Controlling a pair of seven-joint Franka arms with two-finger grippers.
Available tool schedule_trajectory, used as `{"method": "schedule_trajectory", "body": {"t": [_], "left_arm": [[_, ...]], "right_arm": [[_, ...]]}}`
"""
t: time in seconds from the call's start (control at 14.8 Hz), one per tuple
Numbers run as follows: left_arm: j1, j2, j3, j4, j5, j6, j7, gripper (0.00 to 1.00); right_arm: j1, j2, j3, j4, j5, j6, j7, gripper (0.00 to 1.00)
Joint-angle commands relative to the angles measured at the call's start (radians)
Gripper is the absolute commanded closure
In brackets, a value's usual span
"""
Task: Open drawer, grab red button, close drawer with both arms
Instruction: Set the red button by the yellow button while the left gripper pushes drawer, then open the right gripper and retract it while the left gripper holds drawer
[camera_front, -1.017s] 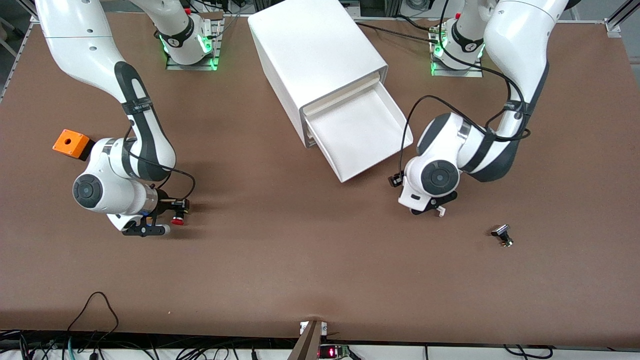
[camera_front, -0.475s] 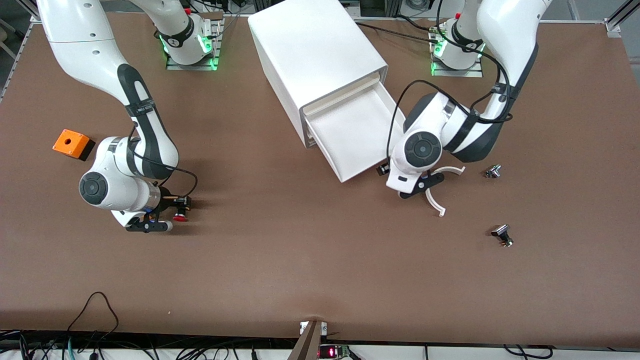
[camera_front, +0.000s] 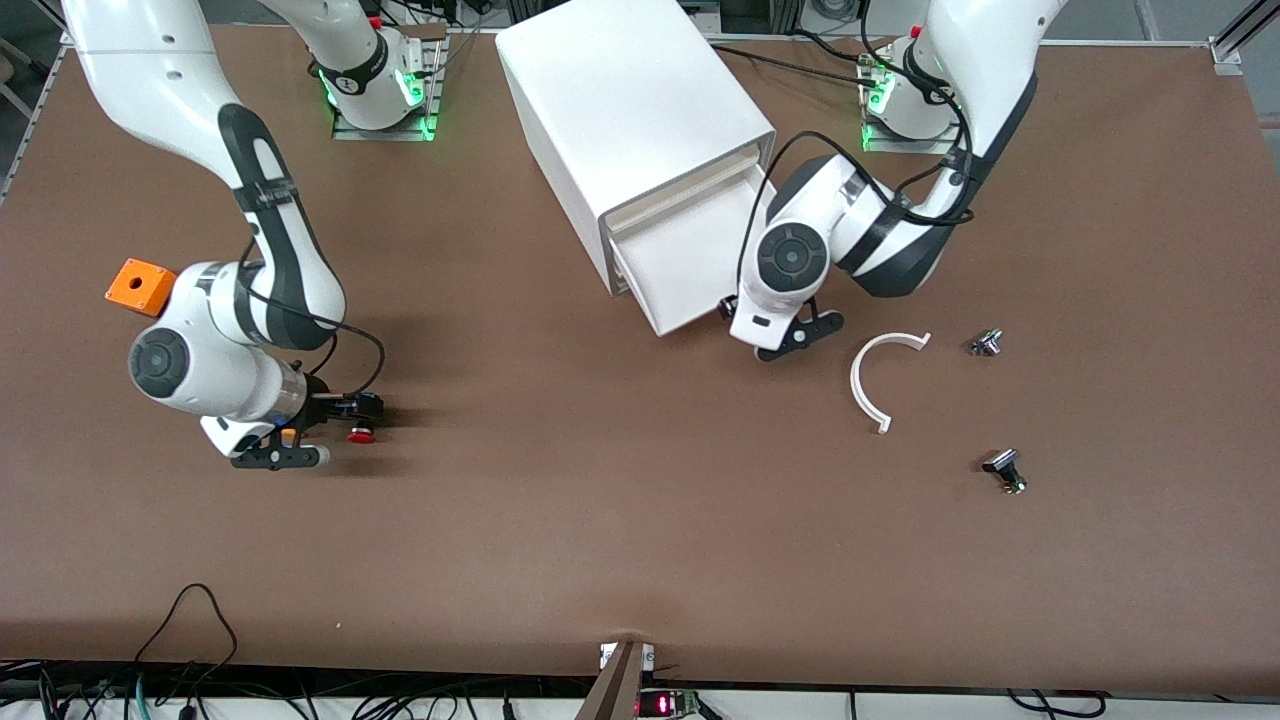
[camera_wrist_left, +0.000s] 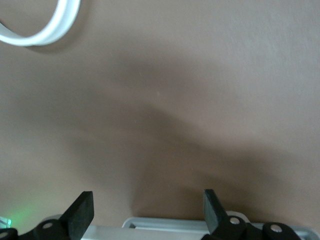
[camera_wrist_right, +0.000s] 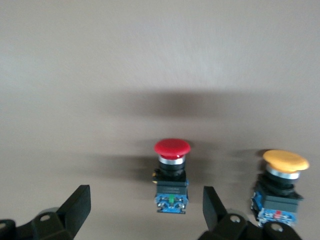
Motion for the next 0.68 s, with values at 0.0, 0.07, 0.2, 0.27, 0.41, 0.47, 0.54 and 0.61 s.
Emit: {"method": "schedule_trajectory", "body": {"t": [0.0,0.07,0.2,0.27,0.41,0.47,0.54,0.61], "left_arm": [[0.004,-0.035,-0.048,-0.055,0.01,0.004,-0.027,0.03],[0.004,-0.035,-0.067,-0.063,0.01,0.004,-0.028,0.03],[0.004,-0.035,-0.093,-0.07,0.01,-0.013,-0.03,0.03],[0.004,-0.035,-0.105,-0.072,0.01,-0.033,-0.03,0.03],[0.004,-0.035,-0.12,-0.072,-0.005,-0.039,-0.036,0.03],[0.004,-0.035,-0.131,-0.072,-0.019,-0.039,-0.038,0.03],[0.004,-0.035,-0.134,-0.074,-0.019,-0.041,-0.038,0.03],[0.003,-0.033,-0.142,-0.077,-0.019,-0.041,-0.038,0.03]], "right_arm": [[0.009,-0.066,0.002,0.014,0.01,-0.019,-0.017,0.01],[0.007,-0.091,0.002,0.018,0.003,-0.02,-0.023,0.01],[-0.007,-0.138,0.002,0.016,-0.059,-0.052,-0.019,0.01],[-0.031,-0.157,0.011,0.018,-0.073,-0.092,-0.017,0.01],[-0.074,-0.206,0.031,0.018,-0.091,-0.138,-0.017,0.01],[-0.103,-0.235,0.056,0.019,-0.115,-0.175,-0.016,0.01],[-0.141,-0.266,0.102,0.019,-0.141,-0.209,-0.008,0.01],[-0.175,-0.301,0.139,0.018,-0.151,-0.233,0.024,0.01]]}}
